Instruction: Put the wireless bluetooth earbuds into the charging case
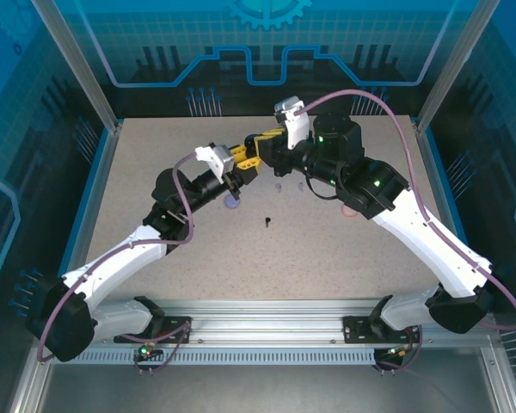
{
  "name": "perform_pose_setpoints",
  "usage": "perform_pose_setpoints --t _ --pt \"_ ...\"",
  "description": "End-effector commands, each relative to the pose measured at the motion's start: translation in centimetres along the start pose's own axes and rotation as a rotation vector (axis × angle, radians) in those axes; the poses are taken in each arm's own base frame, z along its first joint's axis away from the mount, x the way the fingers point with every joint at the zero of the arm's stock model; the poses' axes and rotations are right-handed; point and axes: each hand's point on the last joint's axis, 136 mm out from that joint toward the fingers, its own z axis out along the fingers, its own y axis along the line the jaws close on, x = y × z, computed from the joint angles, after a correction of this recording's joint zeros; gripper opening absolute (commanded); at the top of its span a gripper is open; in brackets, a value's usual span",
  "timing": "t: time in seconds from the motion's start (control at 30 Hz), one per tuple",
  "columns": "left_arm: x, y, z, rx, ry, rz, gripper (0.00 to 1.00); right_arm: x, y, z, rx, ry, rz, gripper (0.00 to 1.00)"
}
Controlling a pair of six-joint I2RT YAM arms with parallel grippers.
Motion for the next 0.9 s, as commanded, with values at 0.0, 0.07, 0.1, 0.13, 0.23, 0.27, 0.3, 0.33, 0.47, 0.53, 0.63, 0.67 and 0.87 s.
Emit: perform_pose_setpoints --t 0.0,0.07,0.1,0.13,0.23,0.27,0.3,0.33,0.47,0.53,0.63,0.67,0.87 --pt "-3.5 -0.2 0.0 -0.005 -0.087 0.011 0.00 -0.5 1.3 -0.2 -0.044 -0.025 -0.002 0.18" --pt "-3.6 -0.2 0.0 -0.001 -0.089 0.009 0.00 -0.5 1.3 -0.1 -0.044 -0.024 0.001 0.18" --pt "-3.6 -0.2 0.0 -0.002 -0.089 0.009 0.00 -0.6 1.2 0.0 -0.043 -0.025 0.001 0.18" --pt "-3.5 -0.2 0.0 -0.002 -0.085 0.007 0.00 -0.6 1.2 0.0 -0.043 -0.026 0.002 0.18" --pt "-3.6 -0.2 0.0 -0.002 -0.087 0.007 0.00 -0.5 1.3 0.4 -0.046 -0.020 0.005 0.18" --pt "-3.6 -0.3 0.0 0.000 -0.086 0.006 0.00 -0.4 1.3 0.5 -0.048 -0.016 0.007 0.18" --pt "-3.5 -0.3 0.0 0.000 -0.085 0.005 0.00 -0.4 1.4 0.6 -0.049 -0.014 0.009 0.18" --pt "-3.5 -0.3 -0.1 0.000 -0.084 0.004 0.00 -0.3 1.4 0.7 -0.051 -0.010 0.011 0.17" --pt "-3.7 -0.3 -0.2 -0.001 -0.088 0.006 0.00 0.2 1.3 1.2 -0.050 0.002 0.019 0.17" --pt "-3.7 -0.3 -0.2 -0.004 -0.087 0.006 0.00 0.4 1.3 1.4 -0.049 0.007 0.023 0.17" --pt "-3.7 -0.3 -0.2 -0.003 -0.088 0.007 0.00 0.7 1.3 1.5 -0.047 0.013 0.025 0.17" --pt "-3.8 -0.3 -0.2 -0.003 -0.089 0.007 0.00 0.8 1.2 1.5 -0.046 0.016 0.025 0.17" --pt "-3.8 -0.1 -0.1 -0.013 -0.088 0.005 0.00 1.5 1.4 1.8 -0.057 0.050 0.018 0.16"
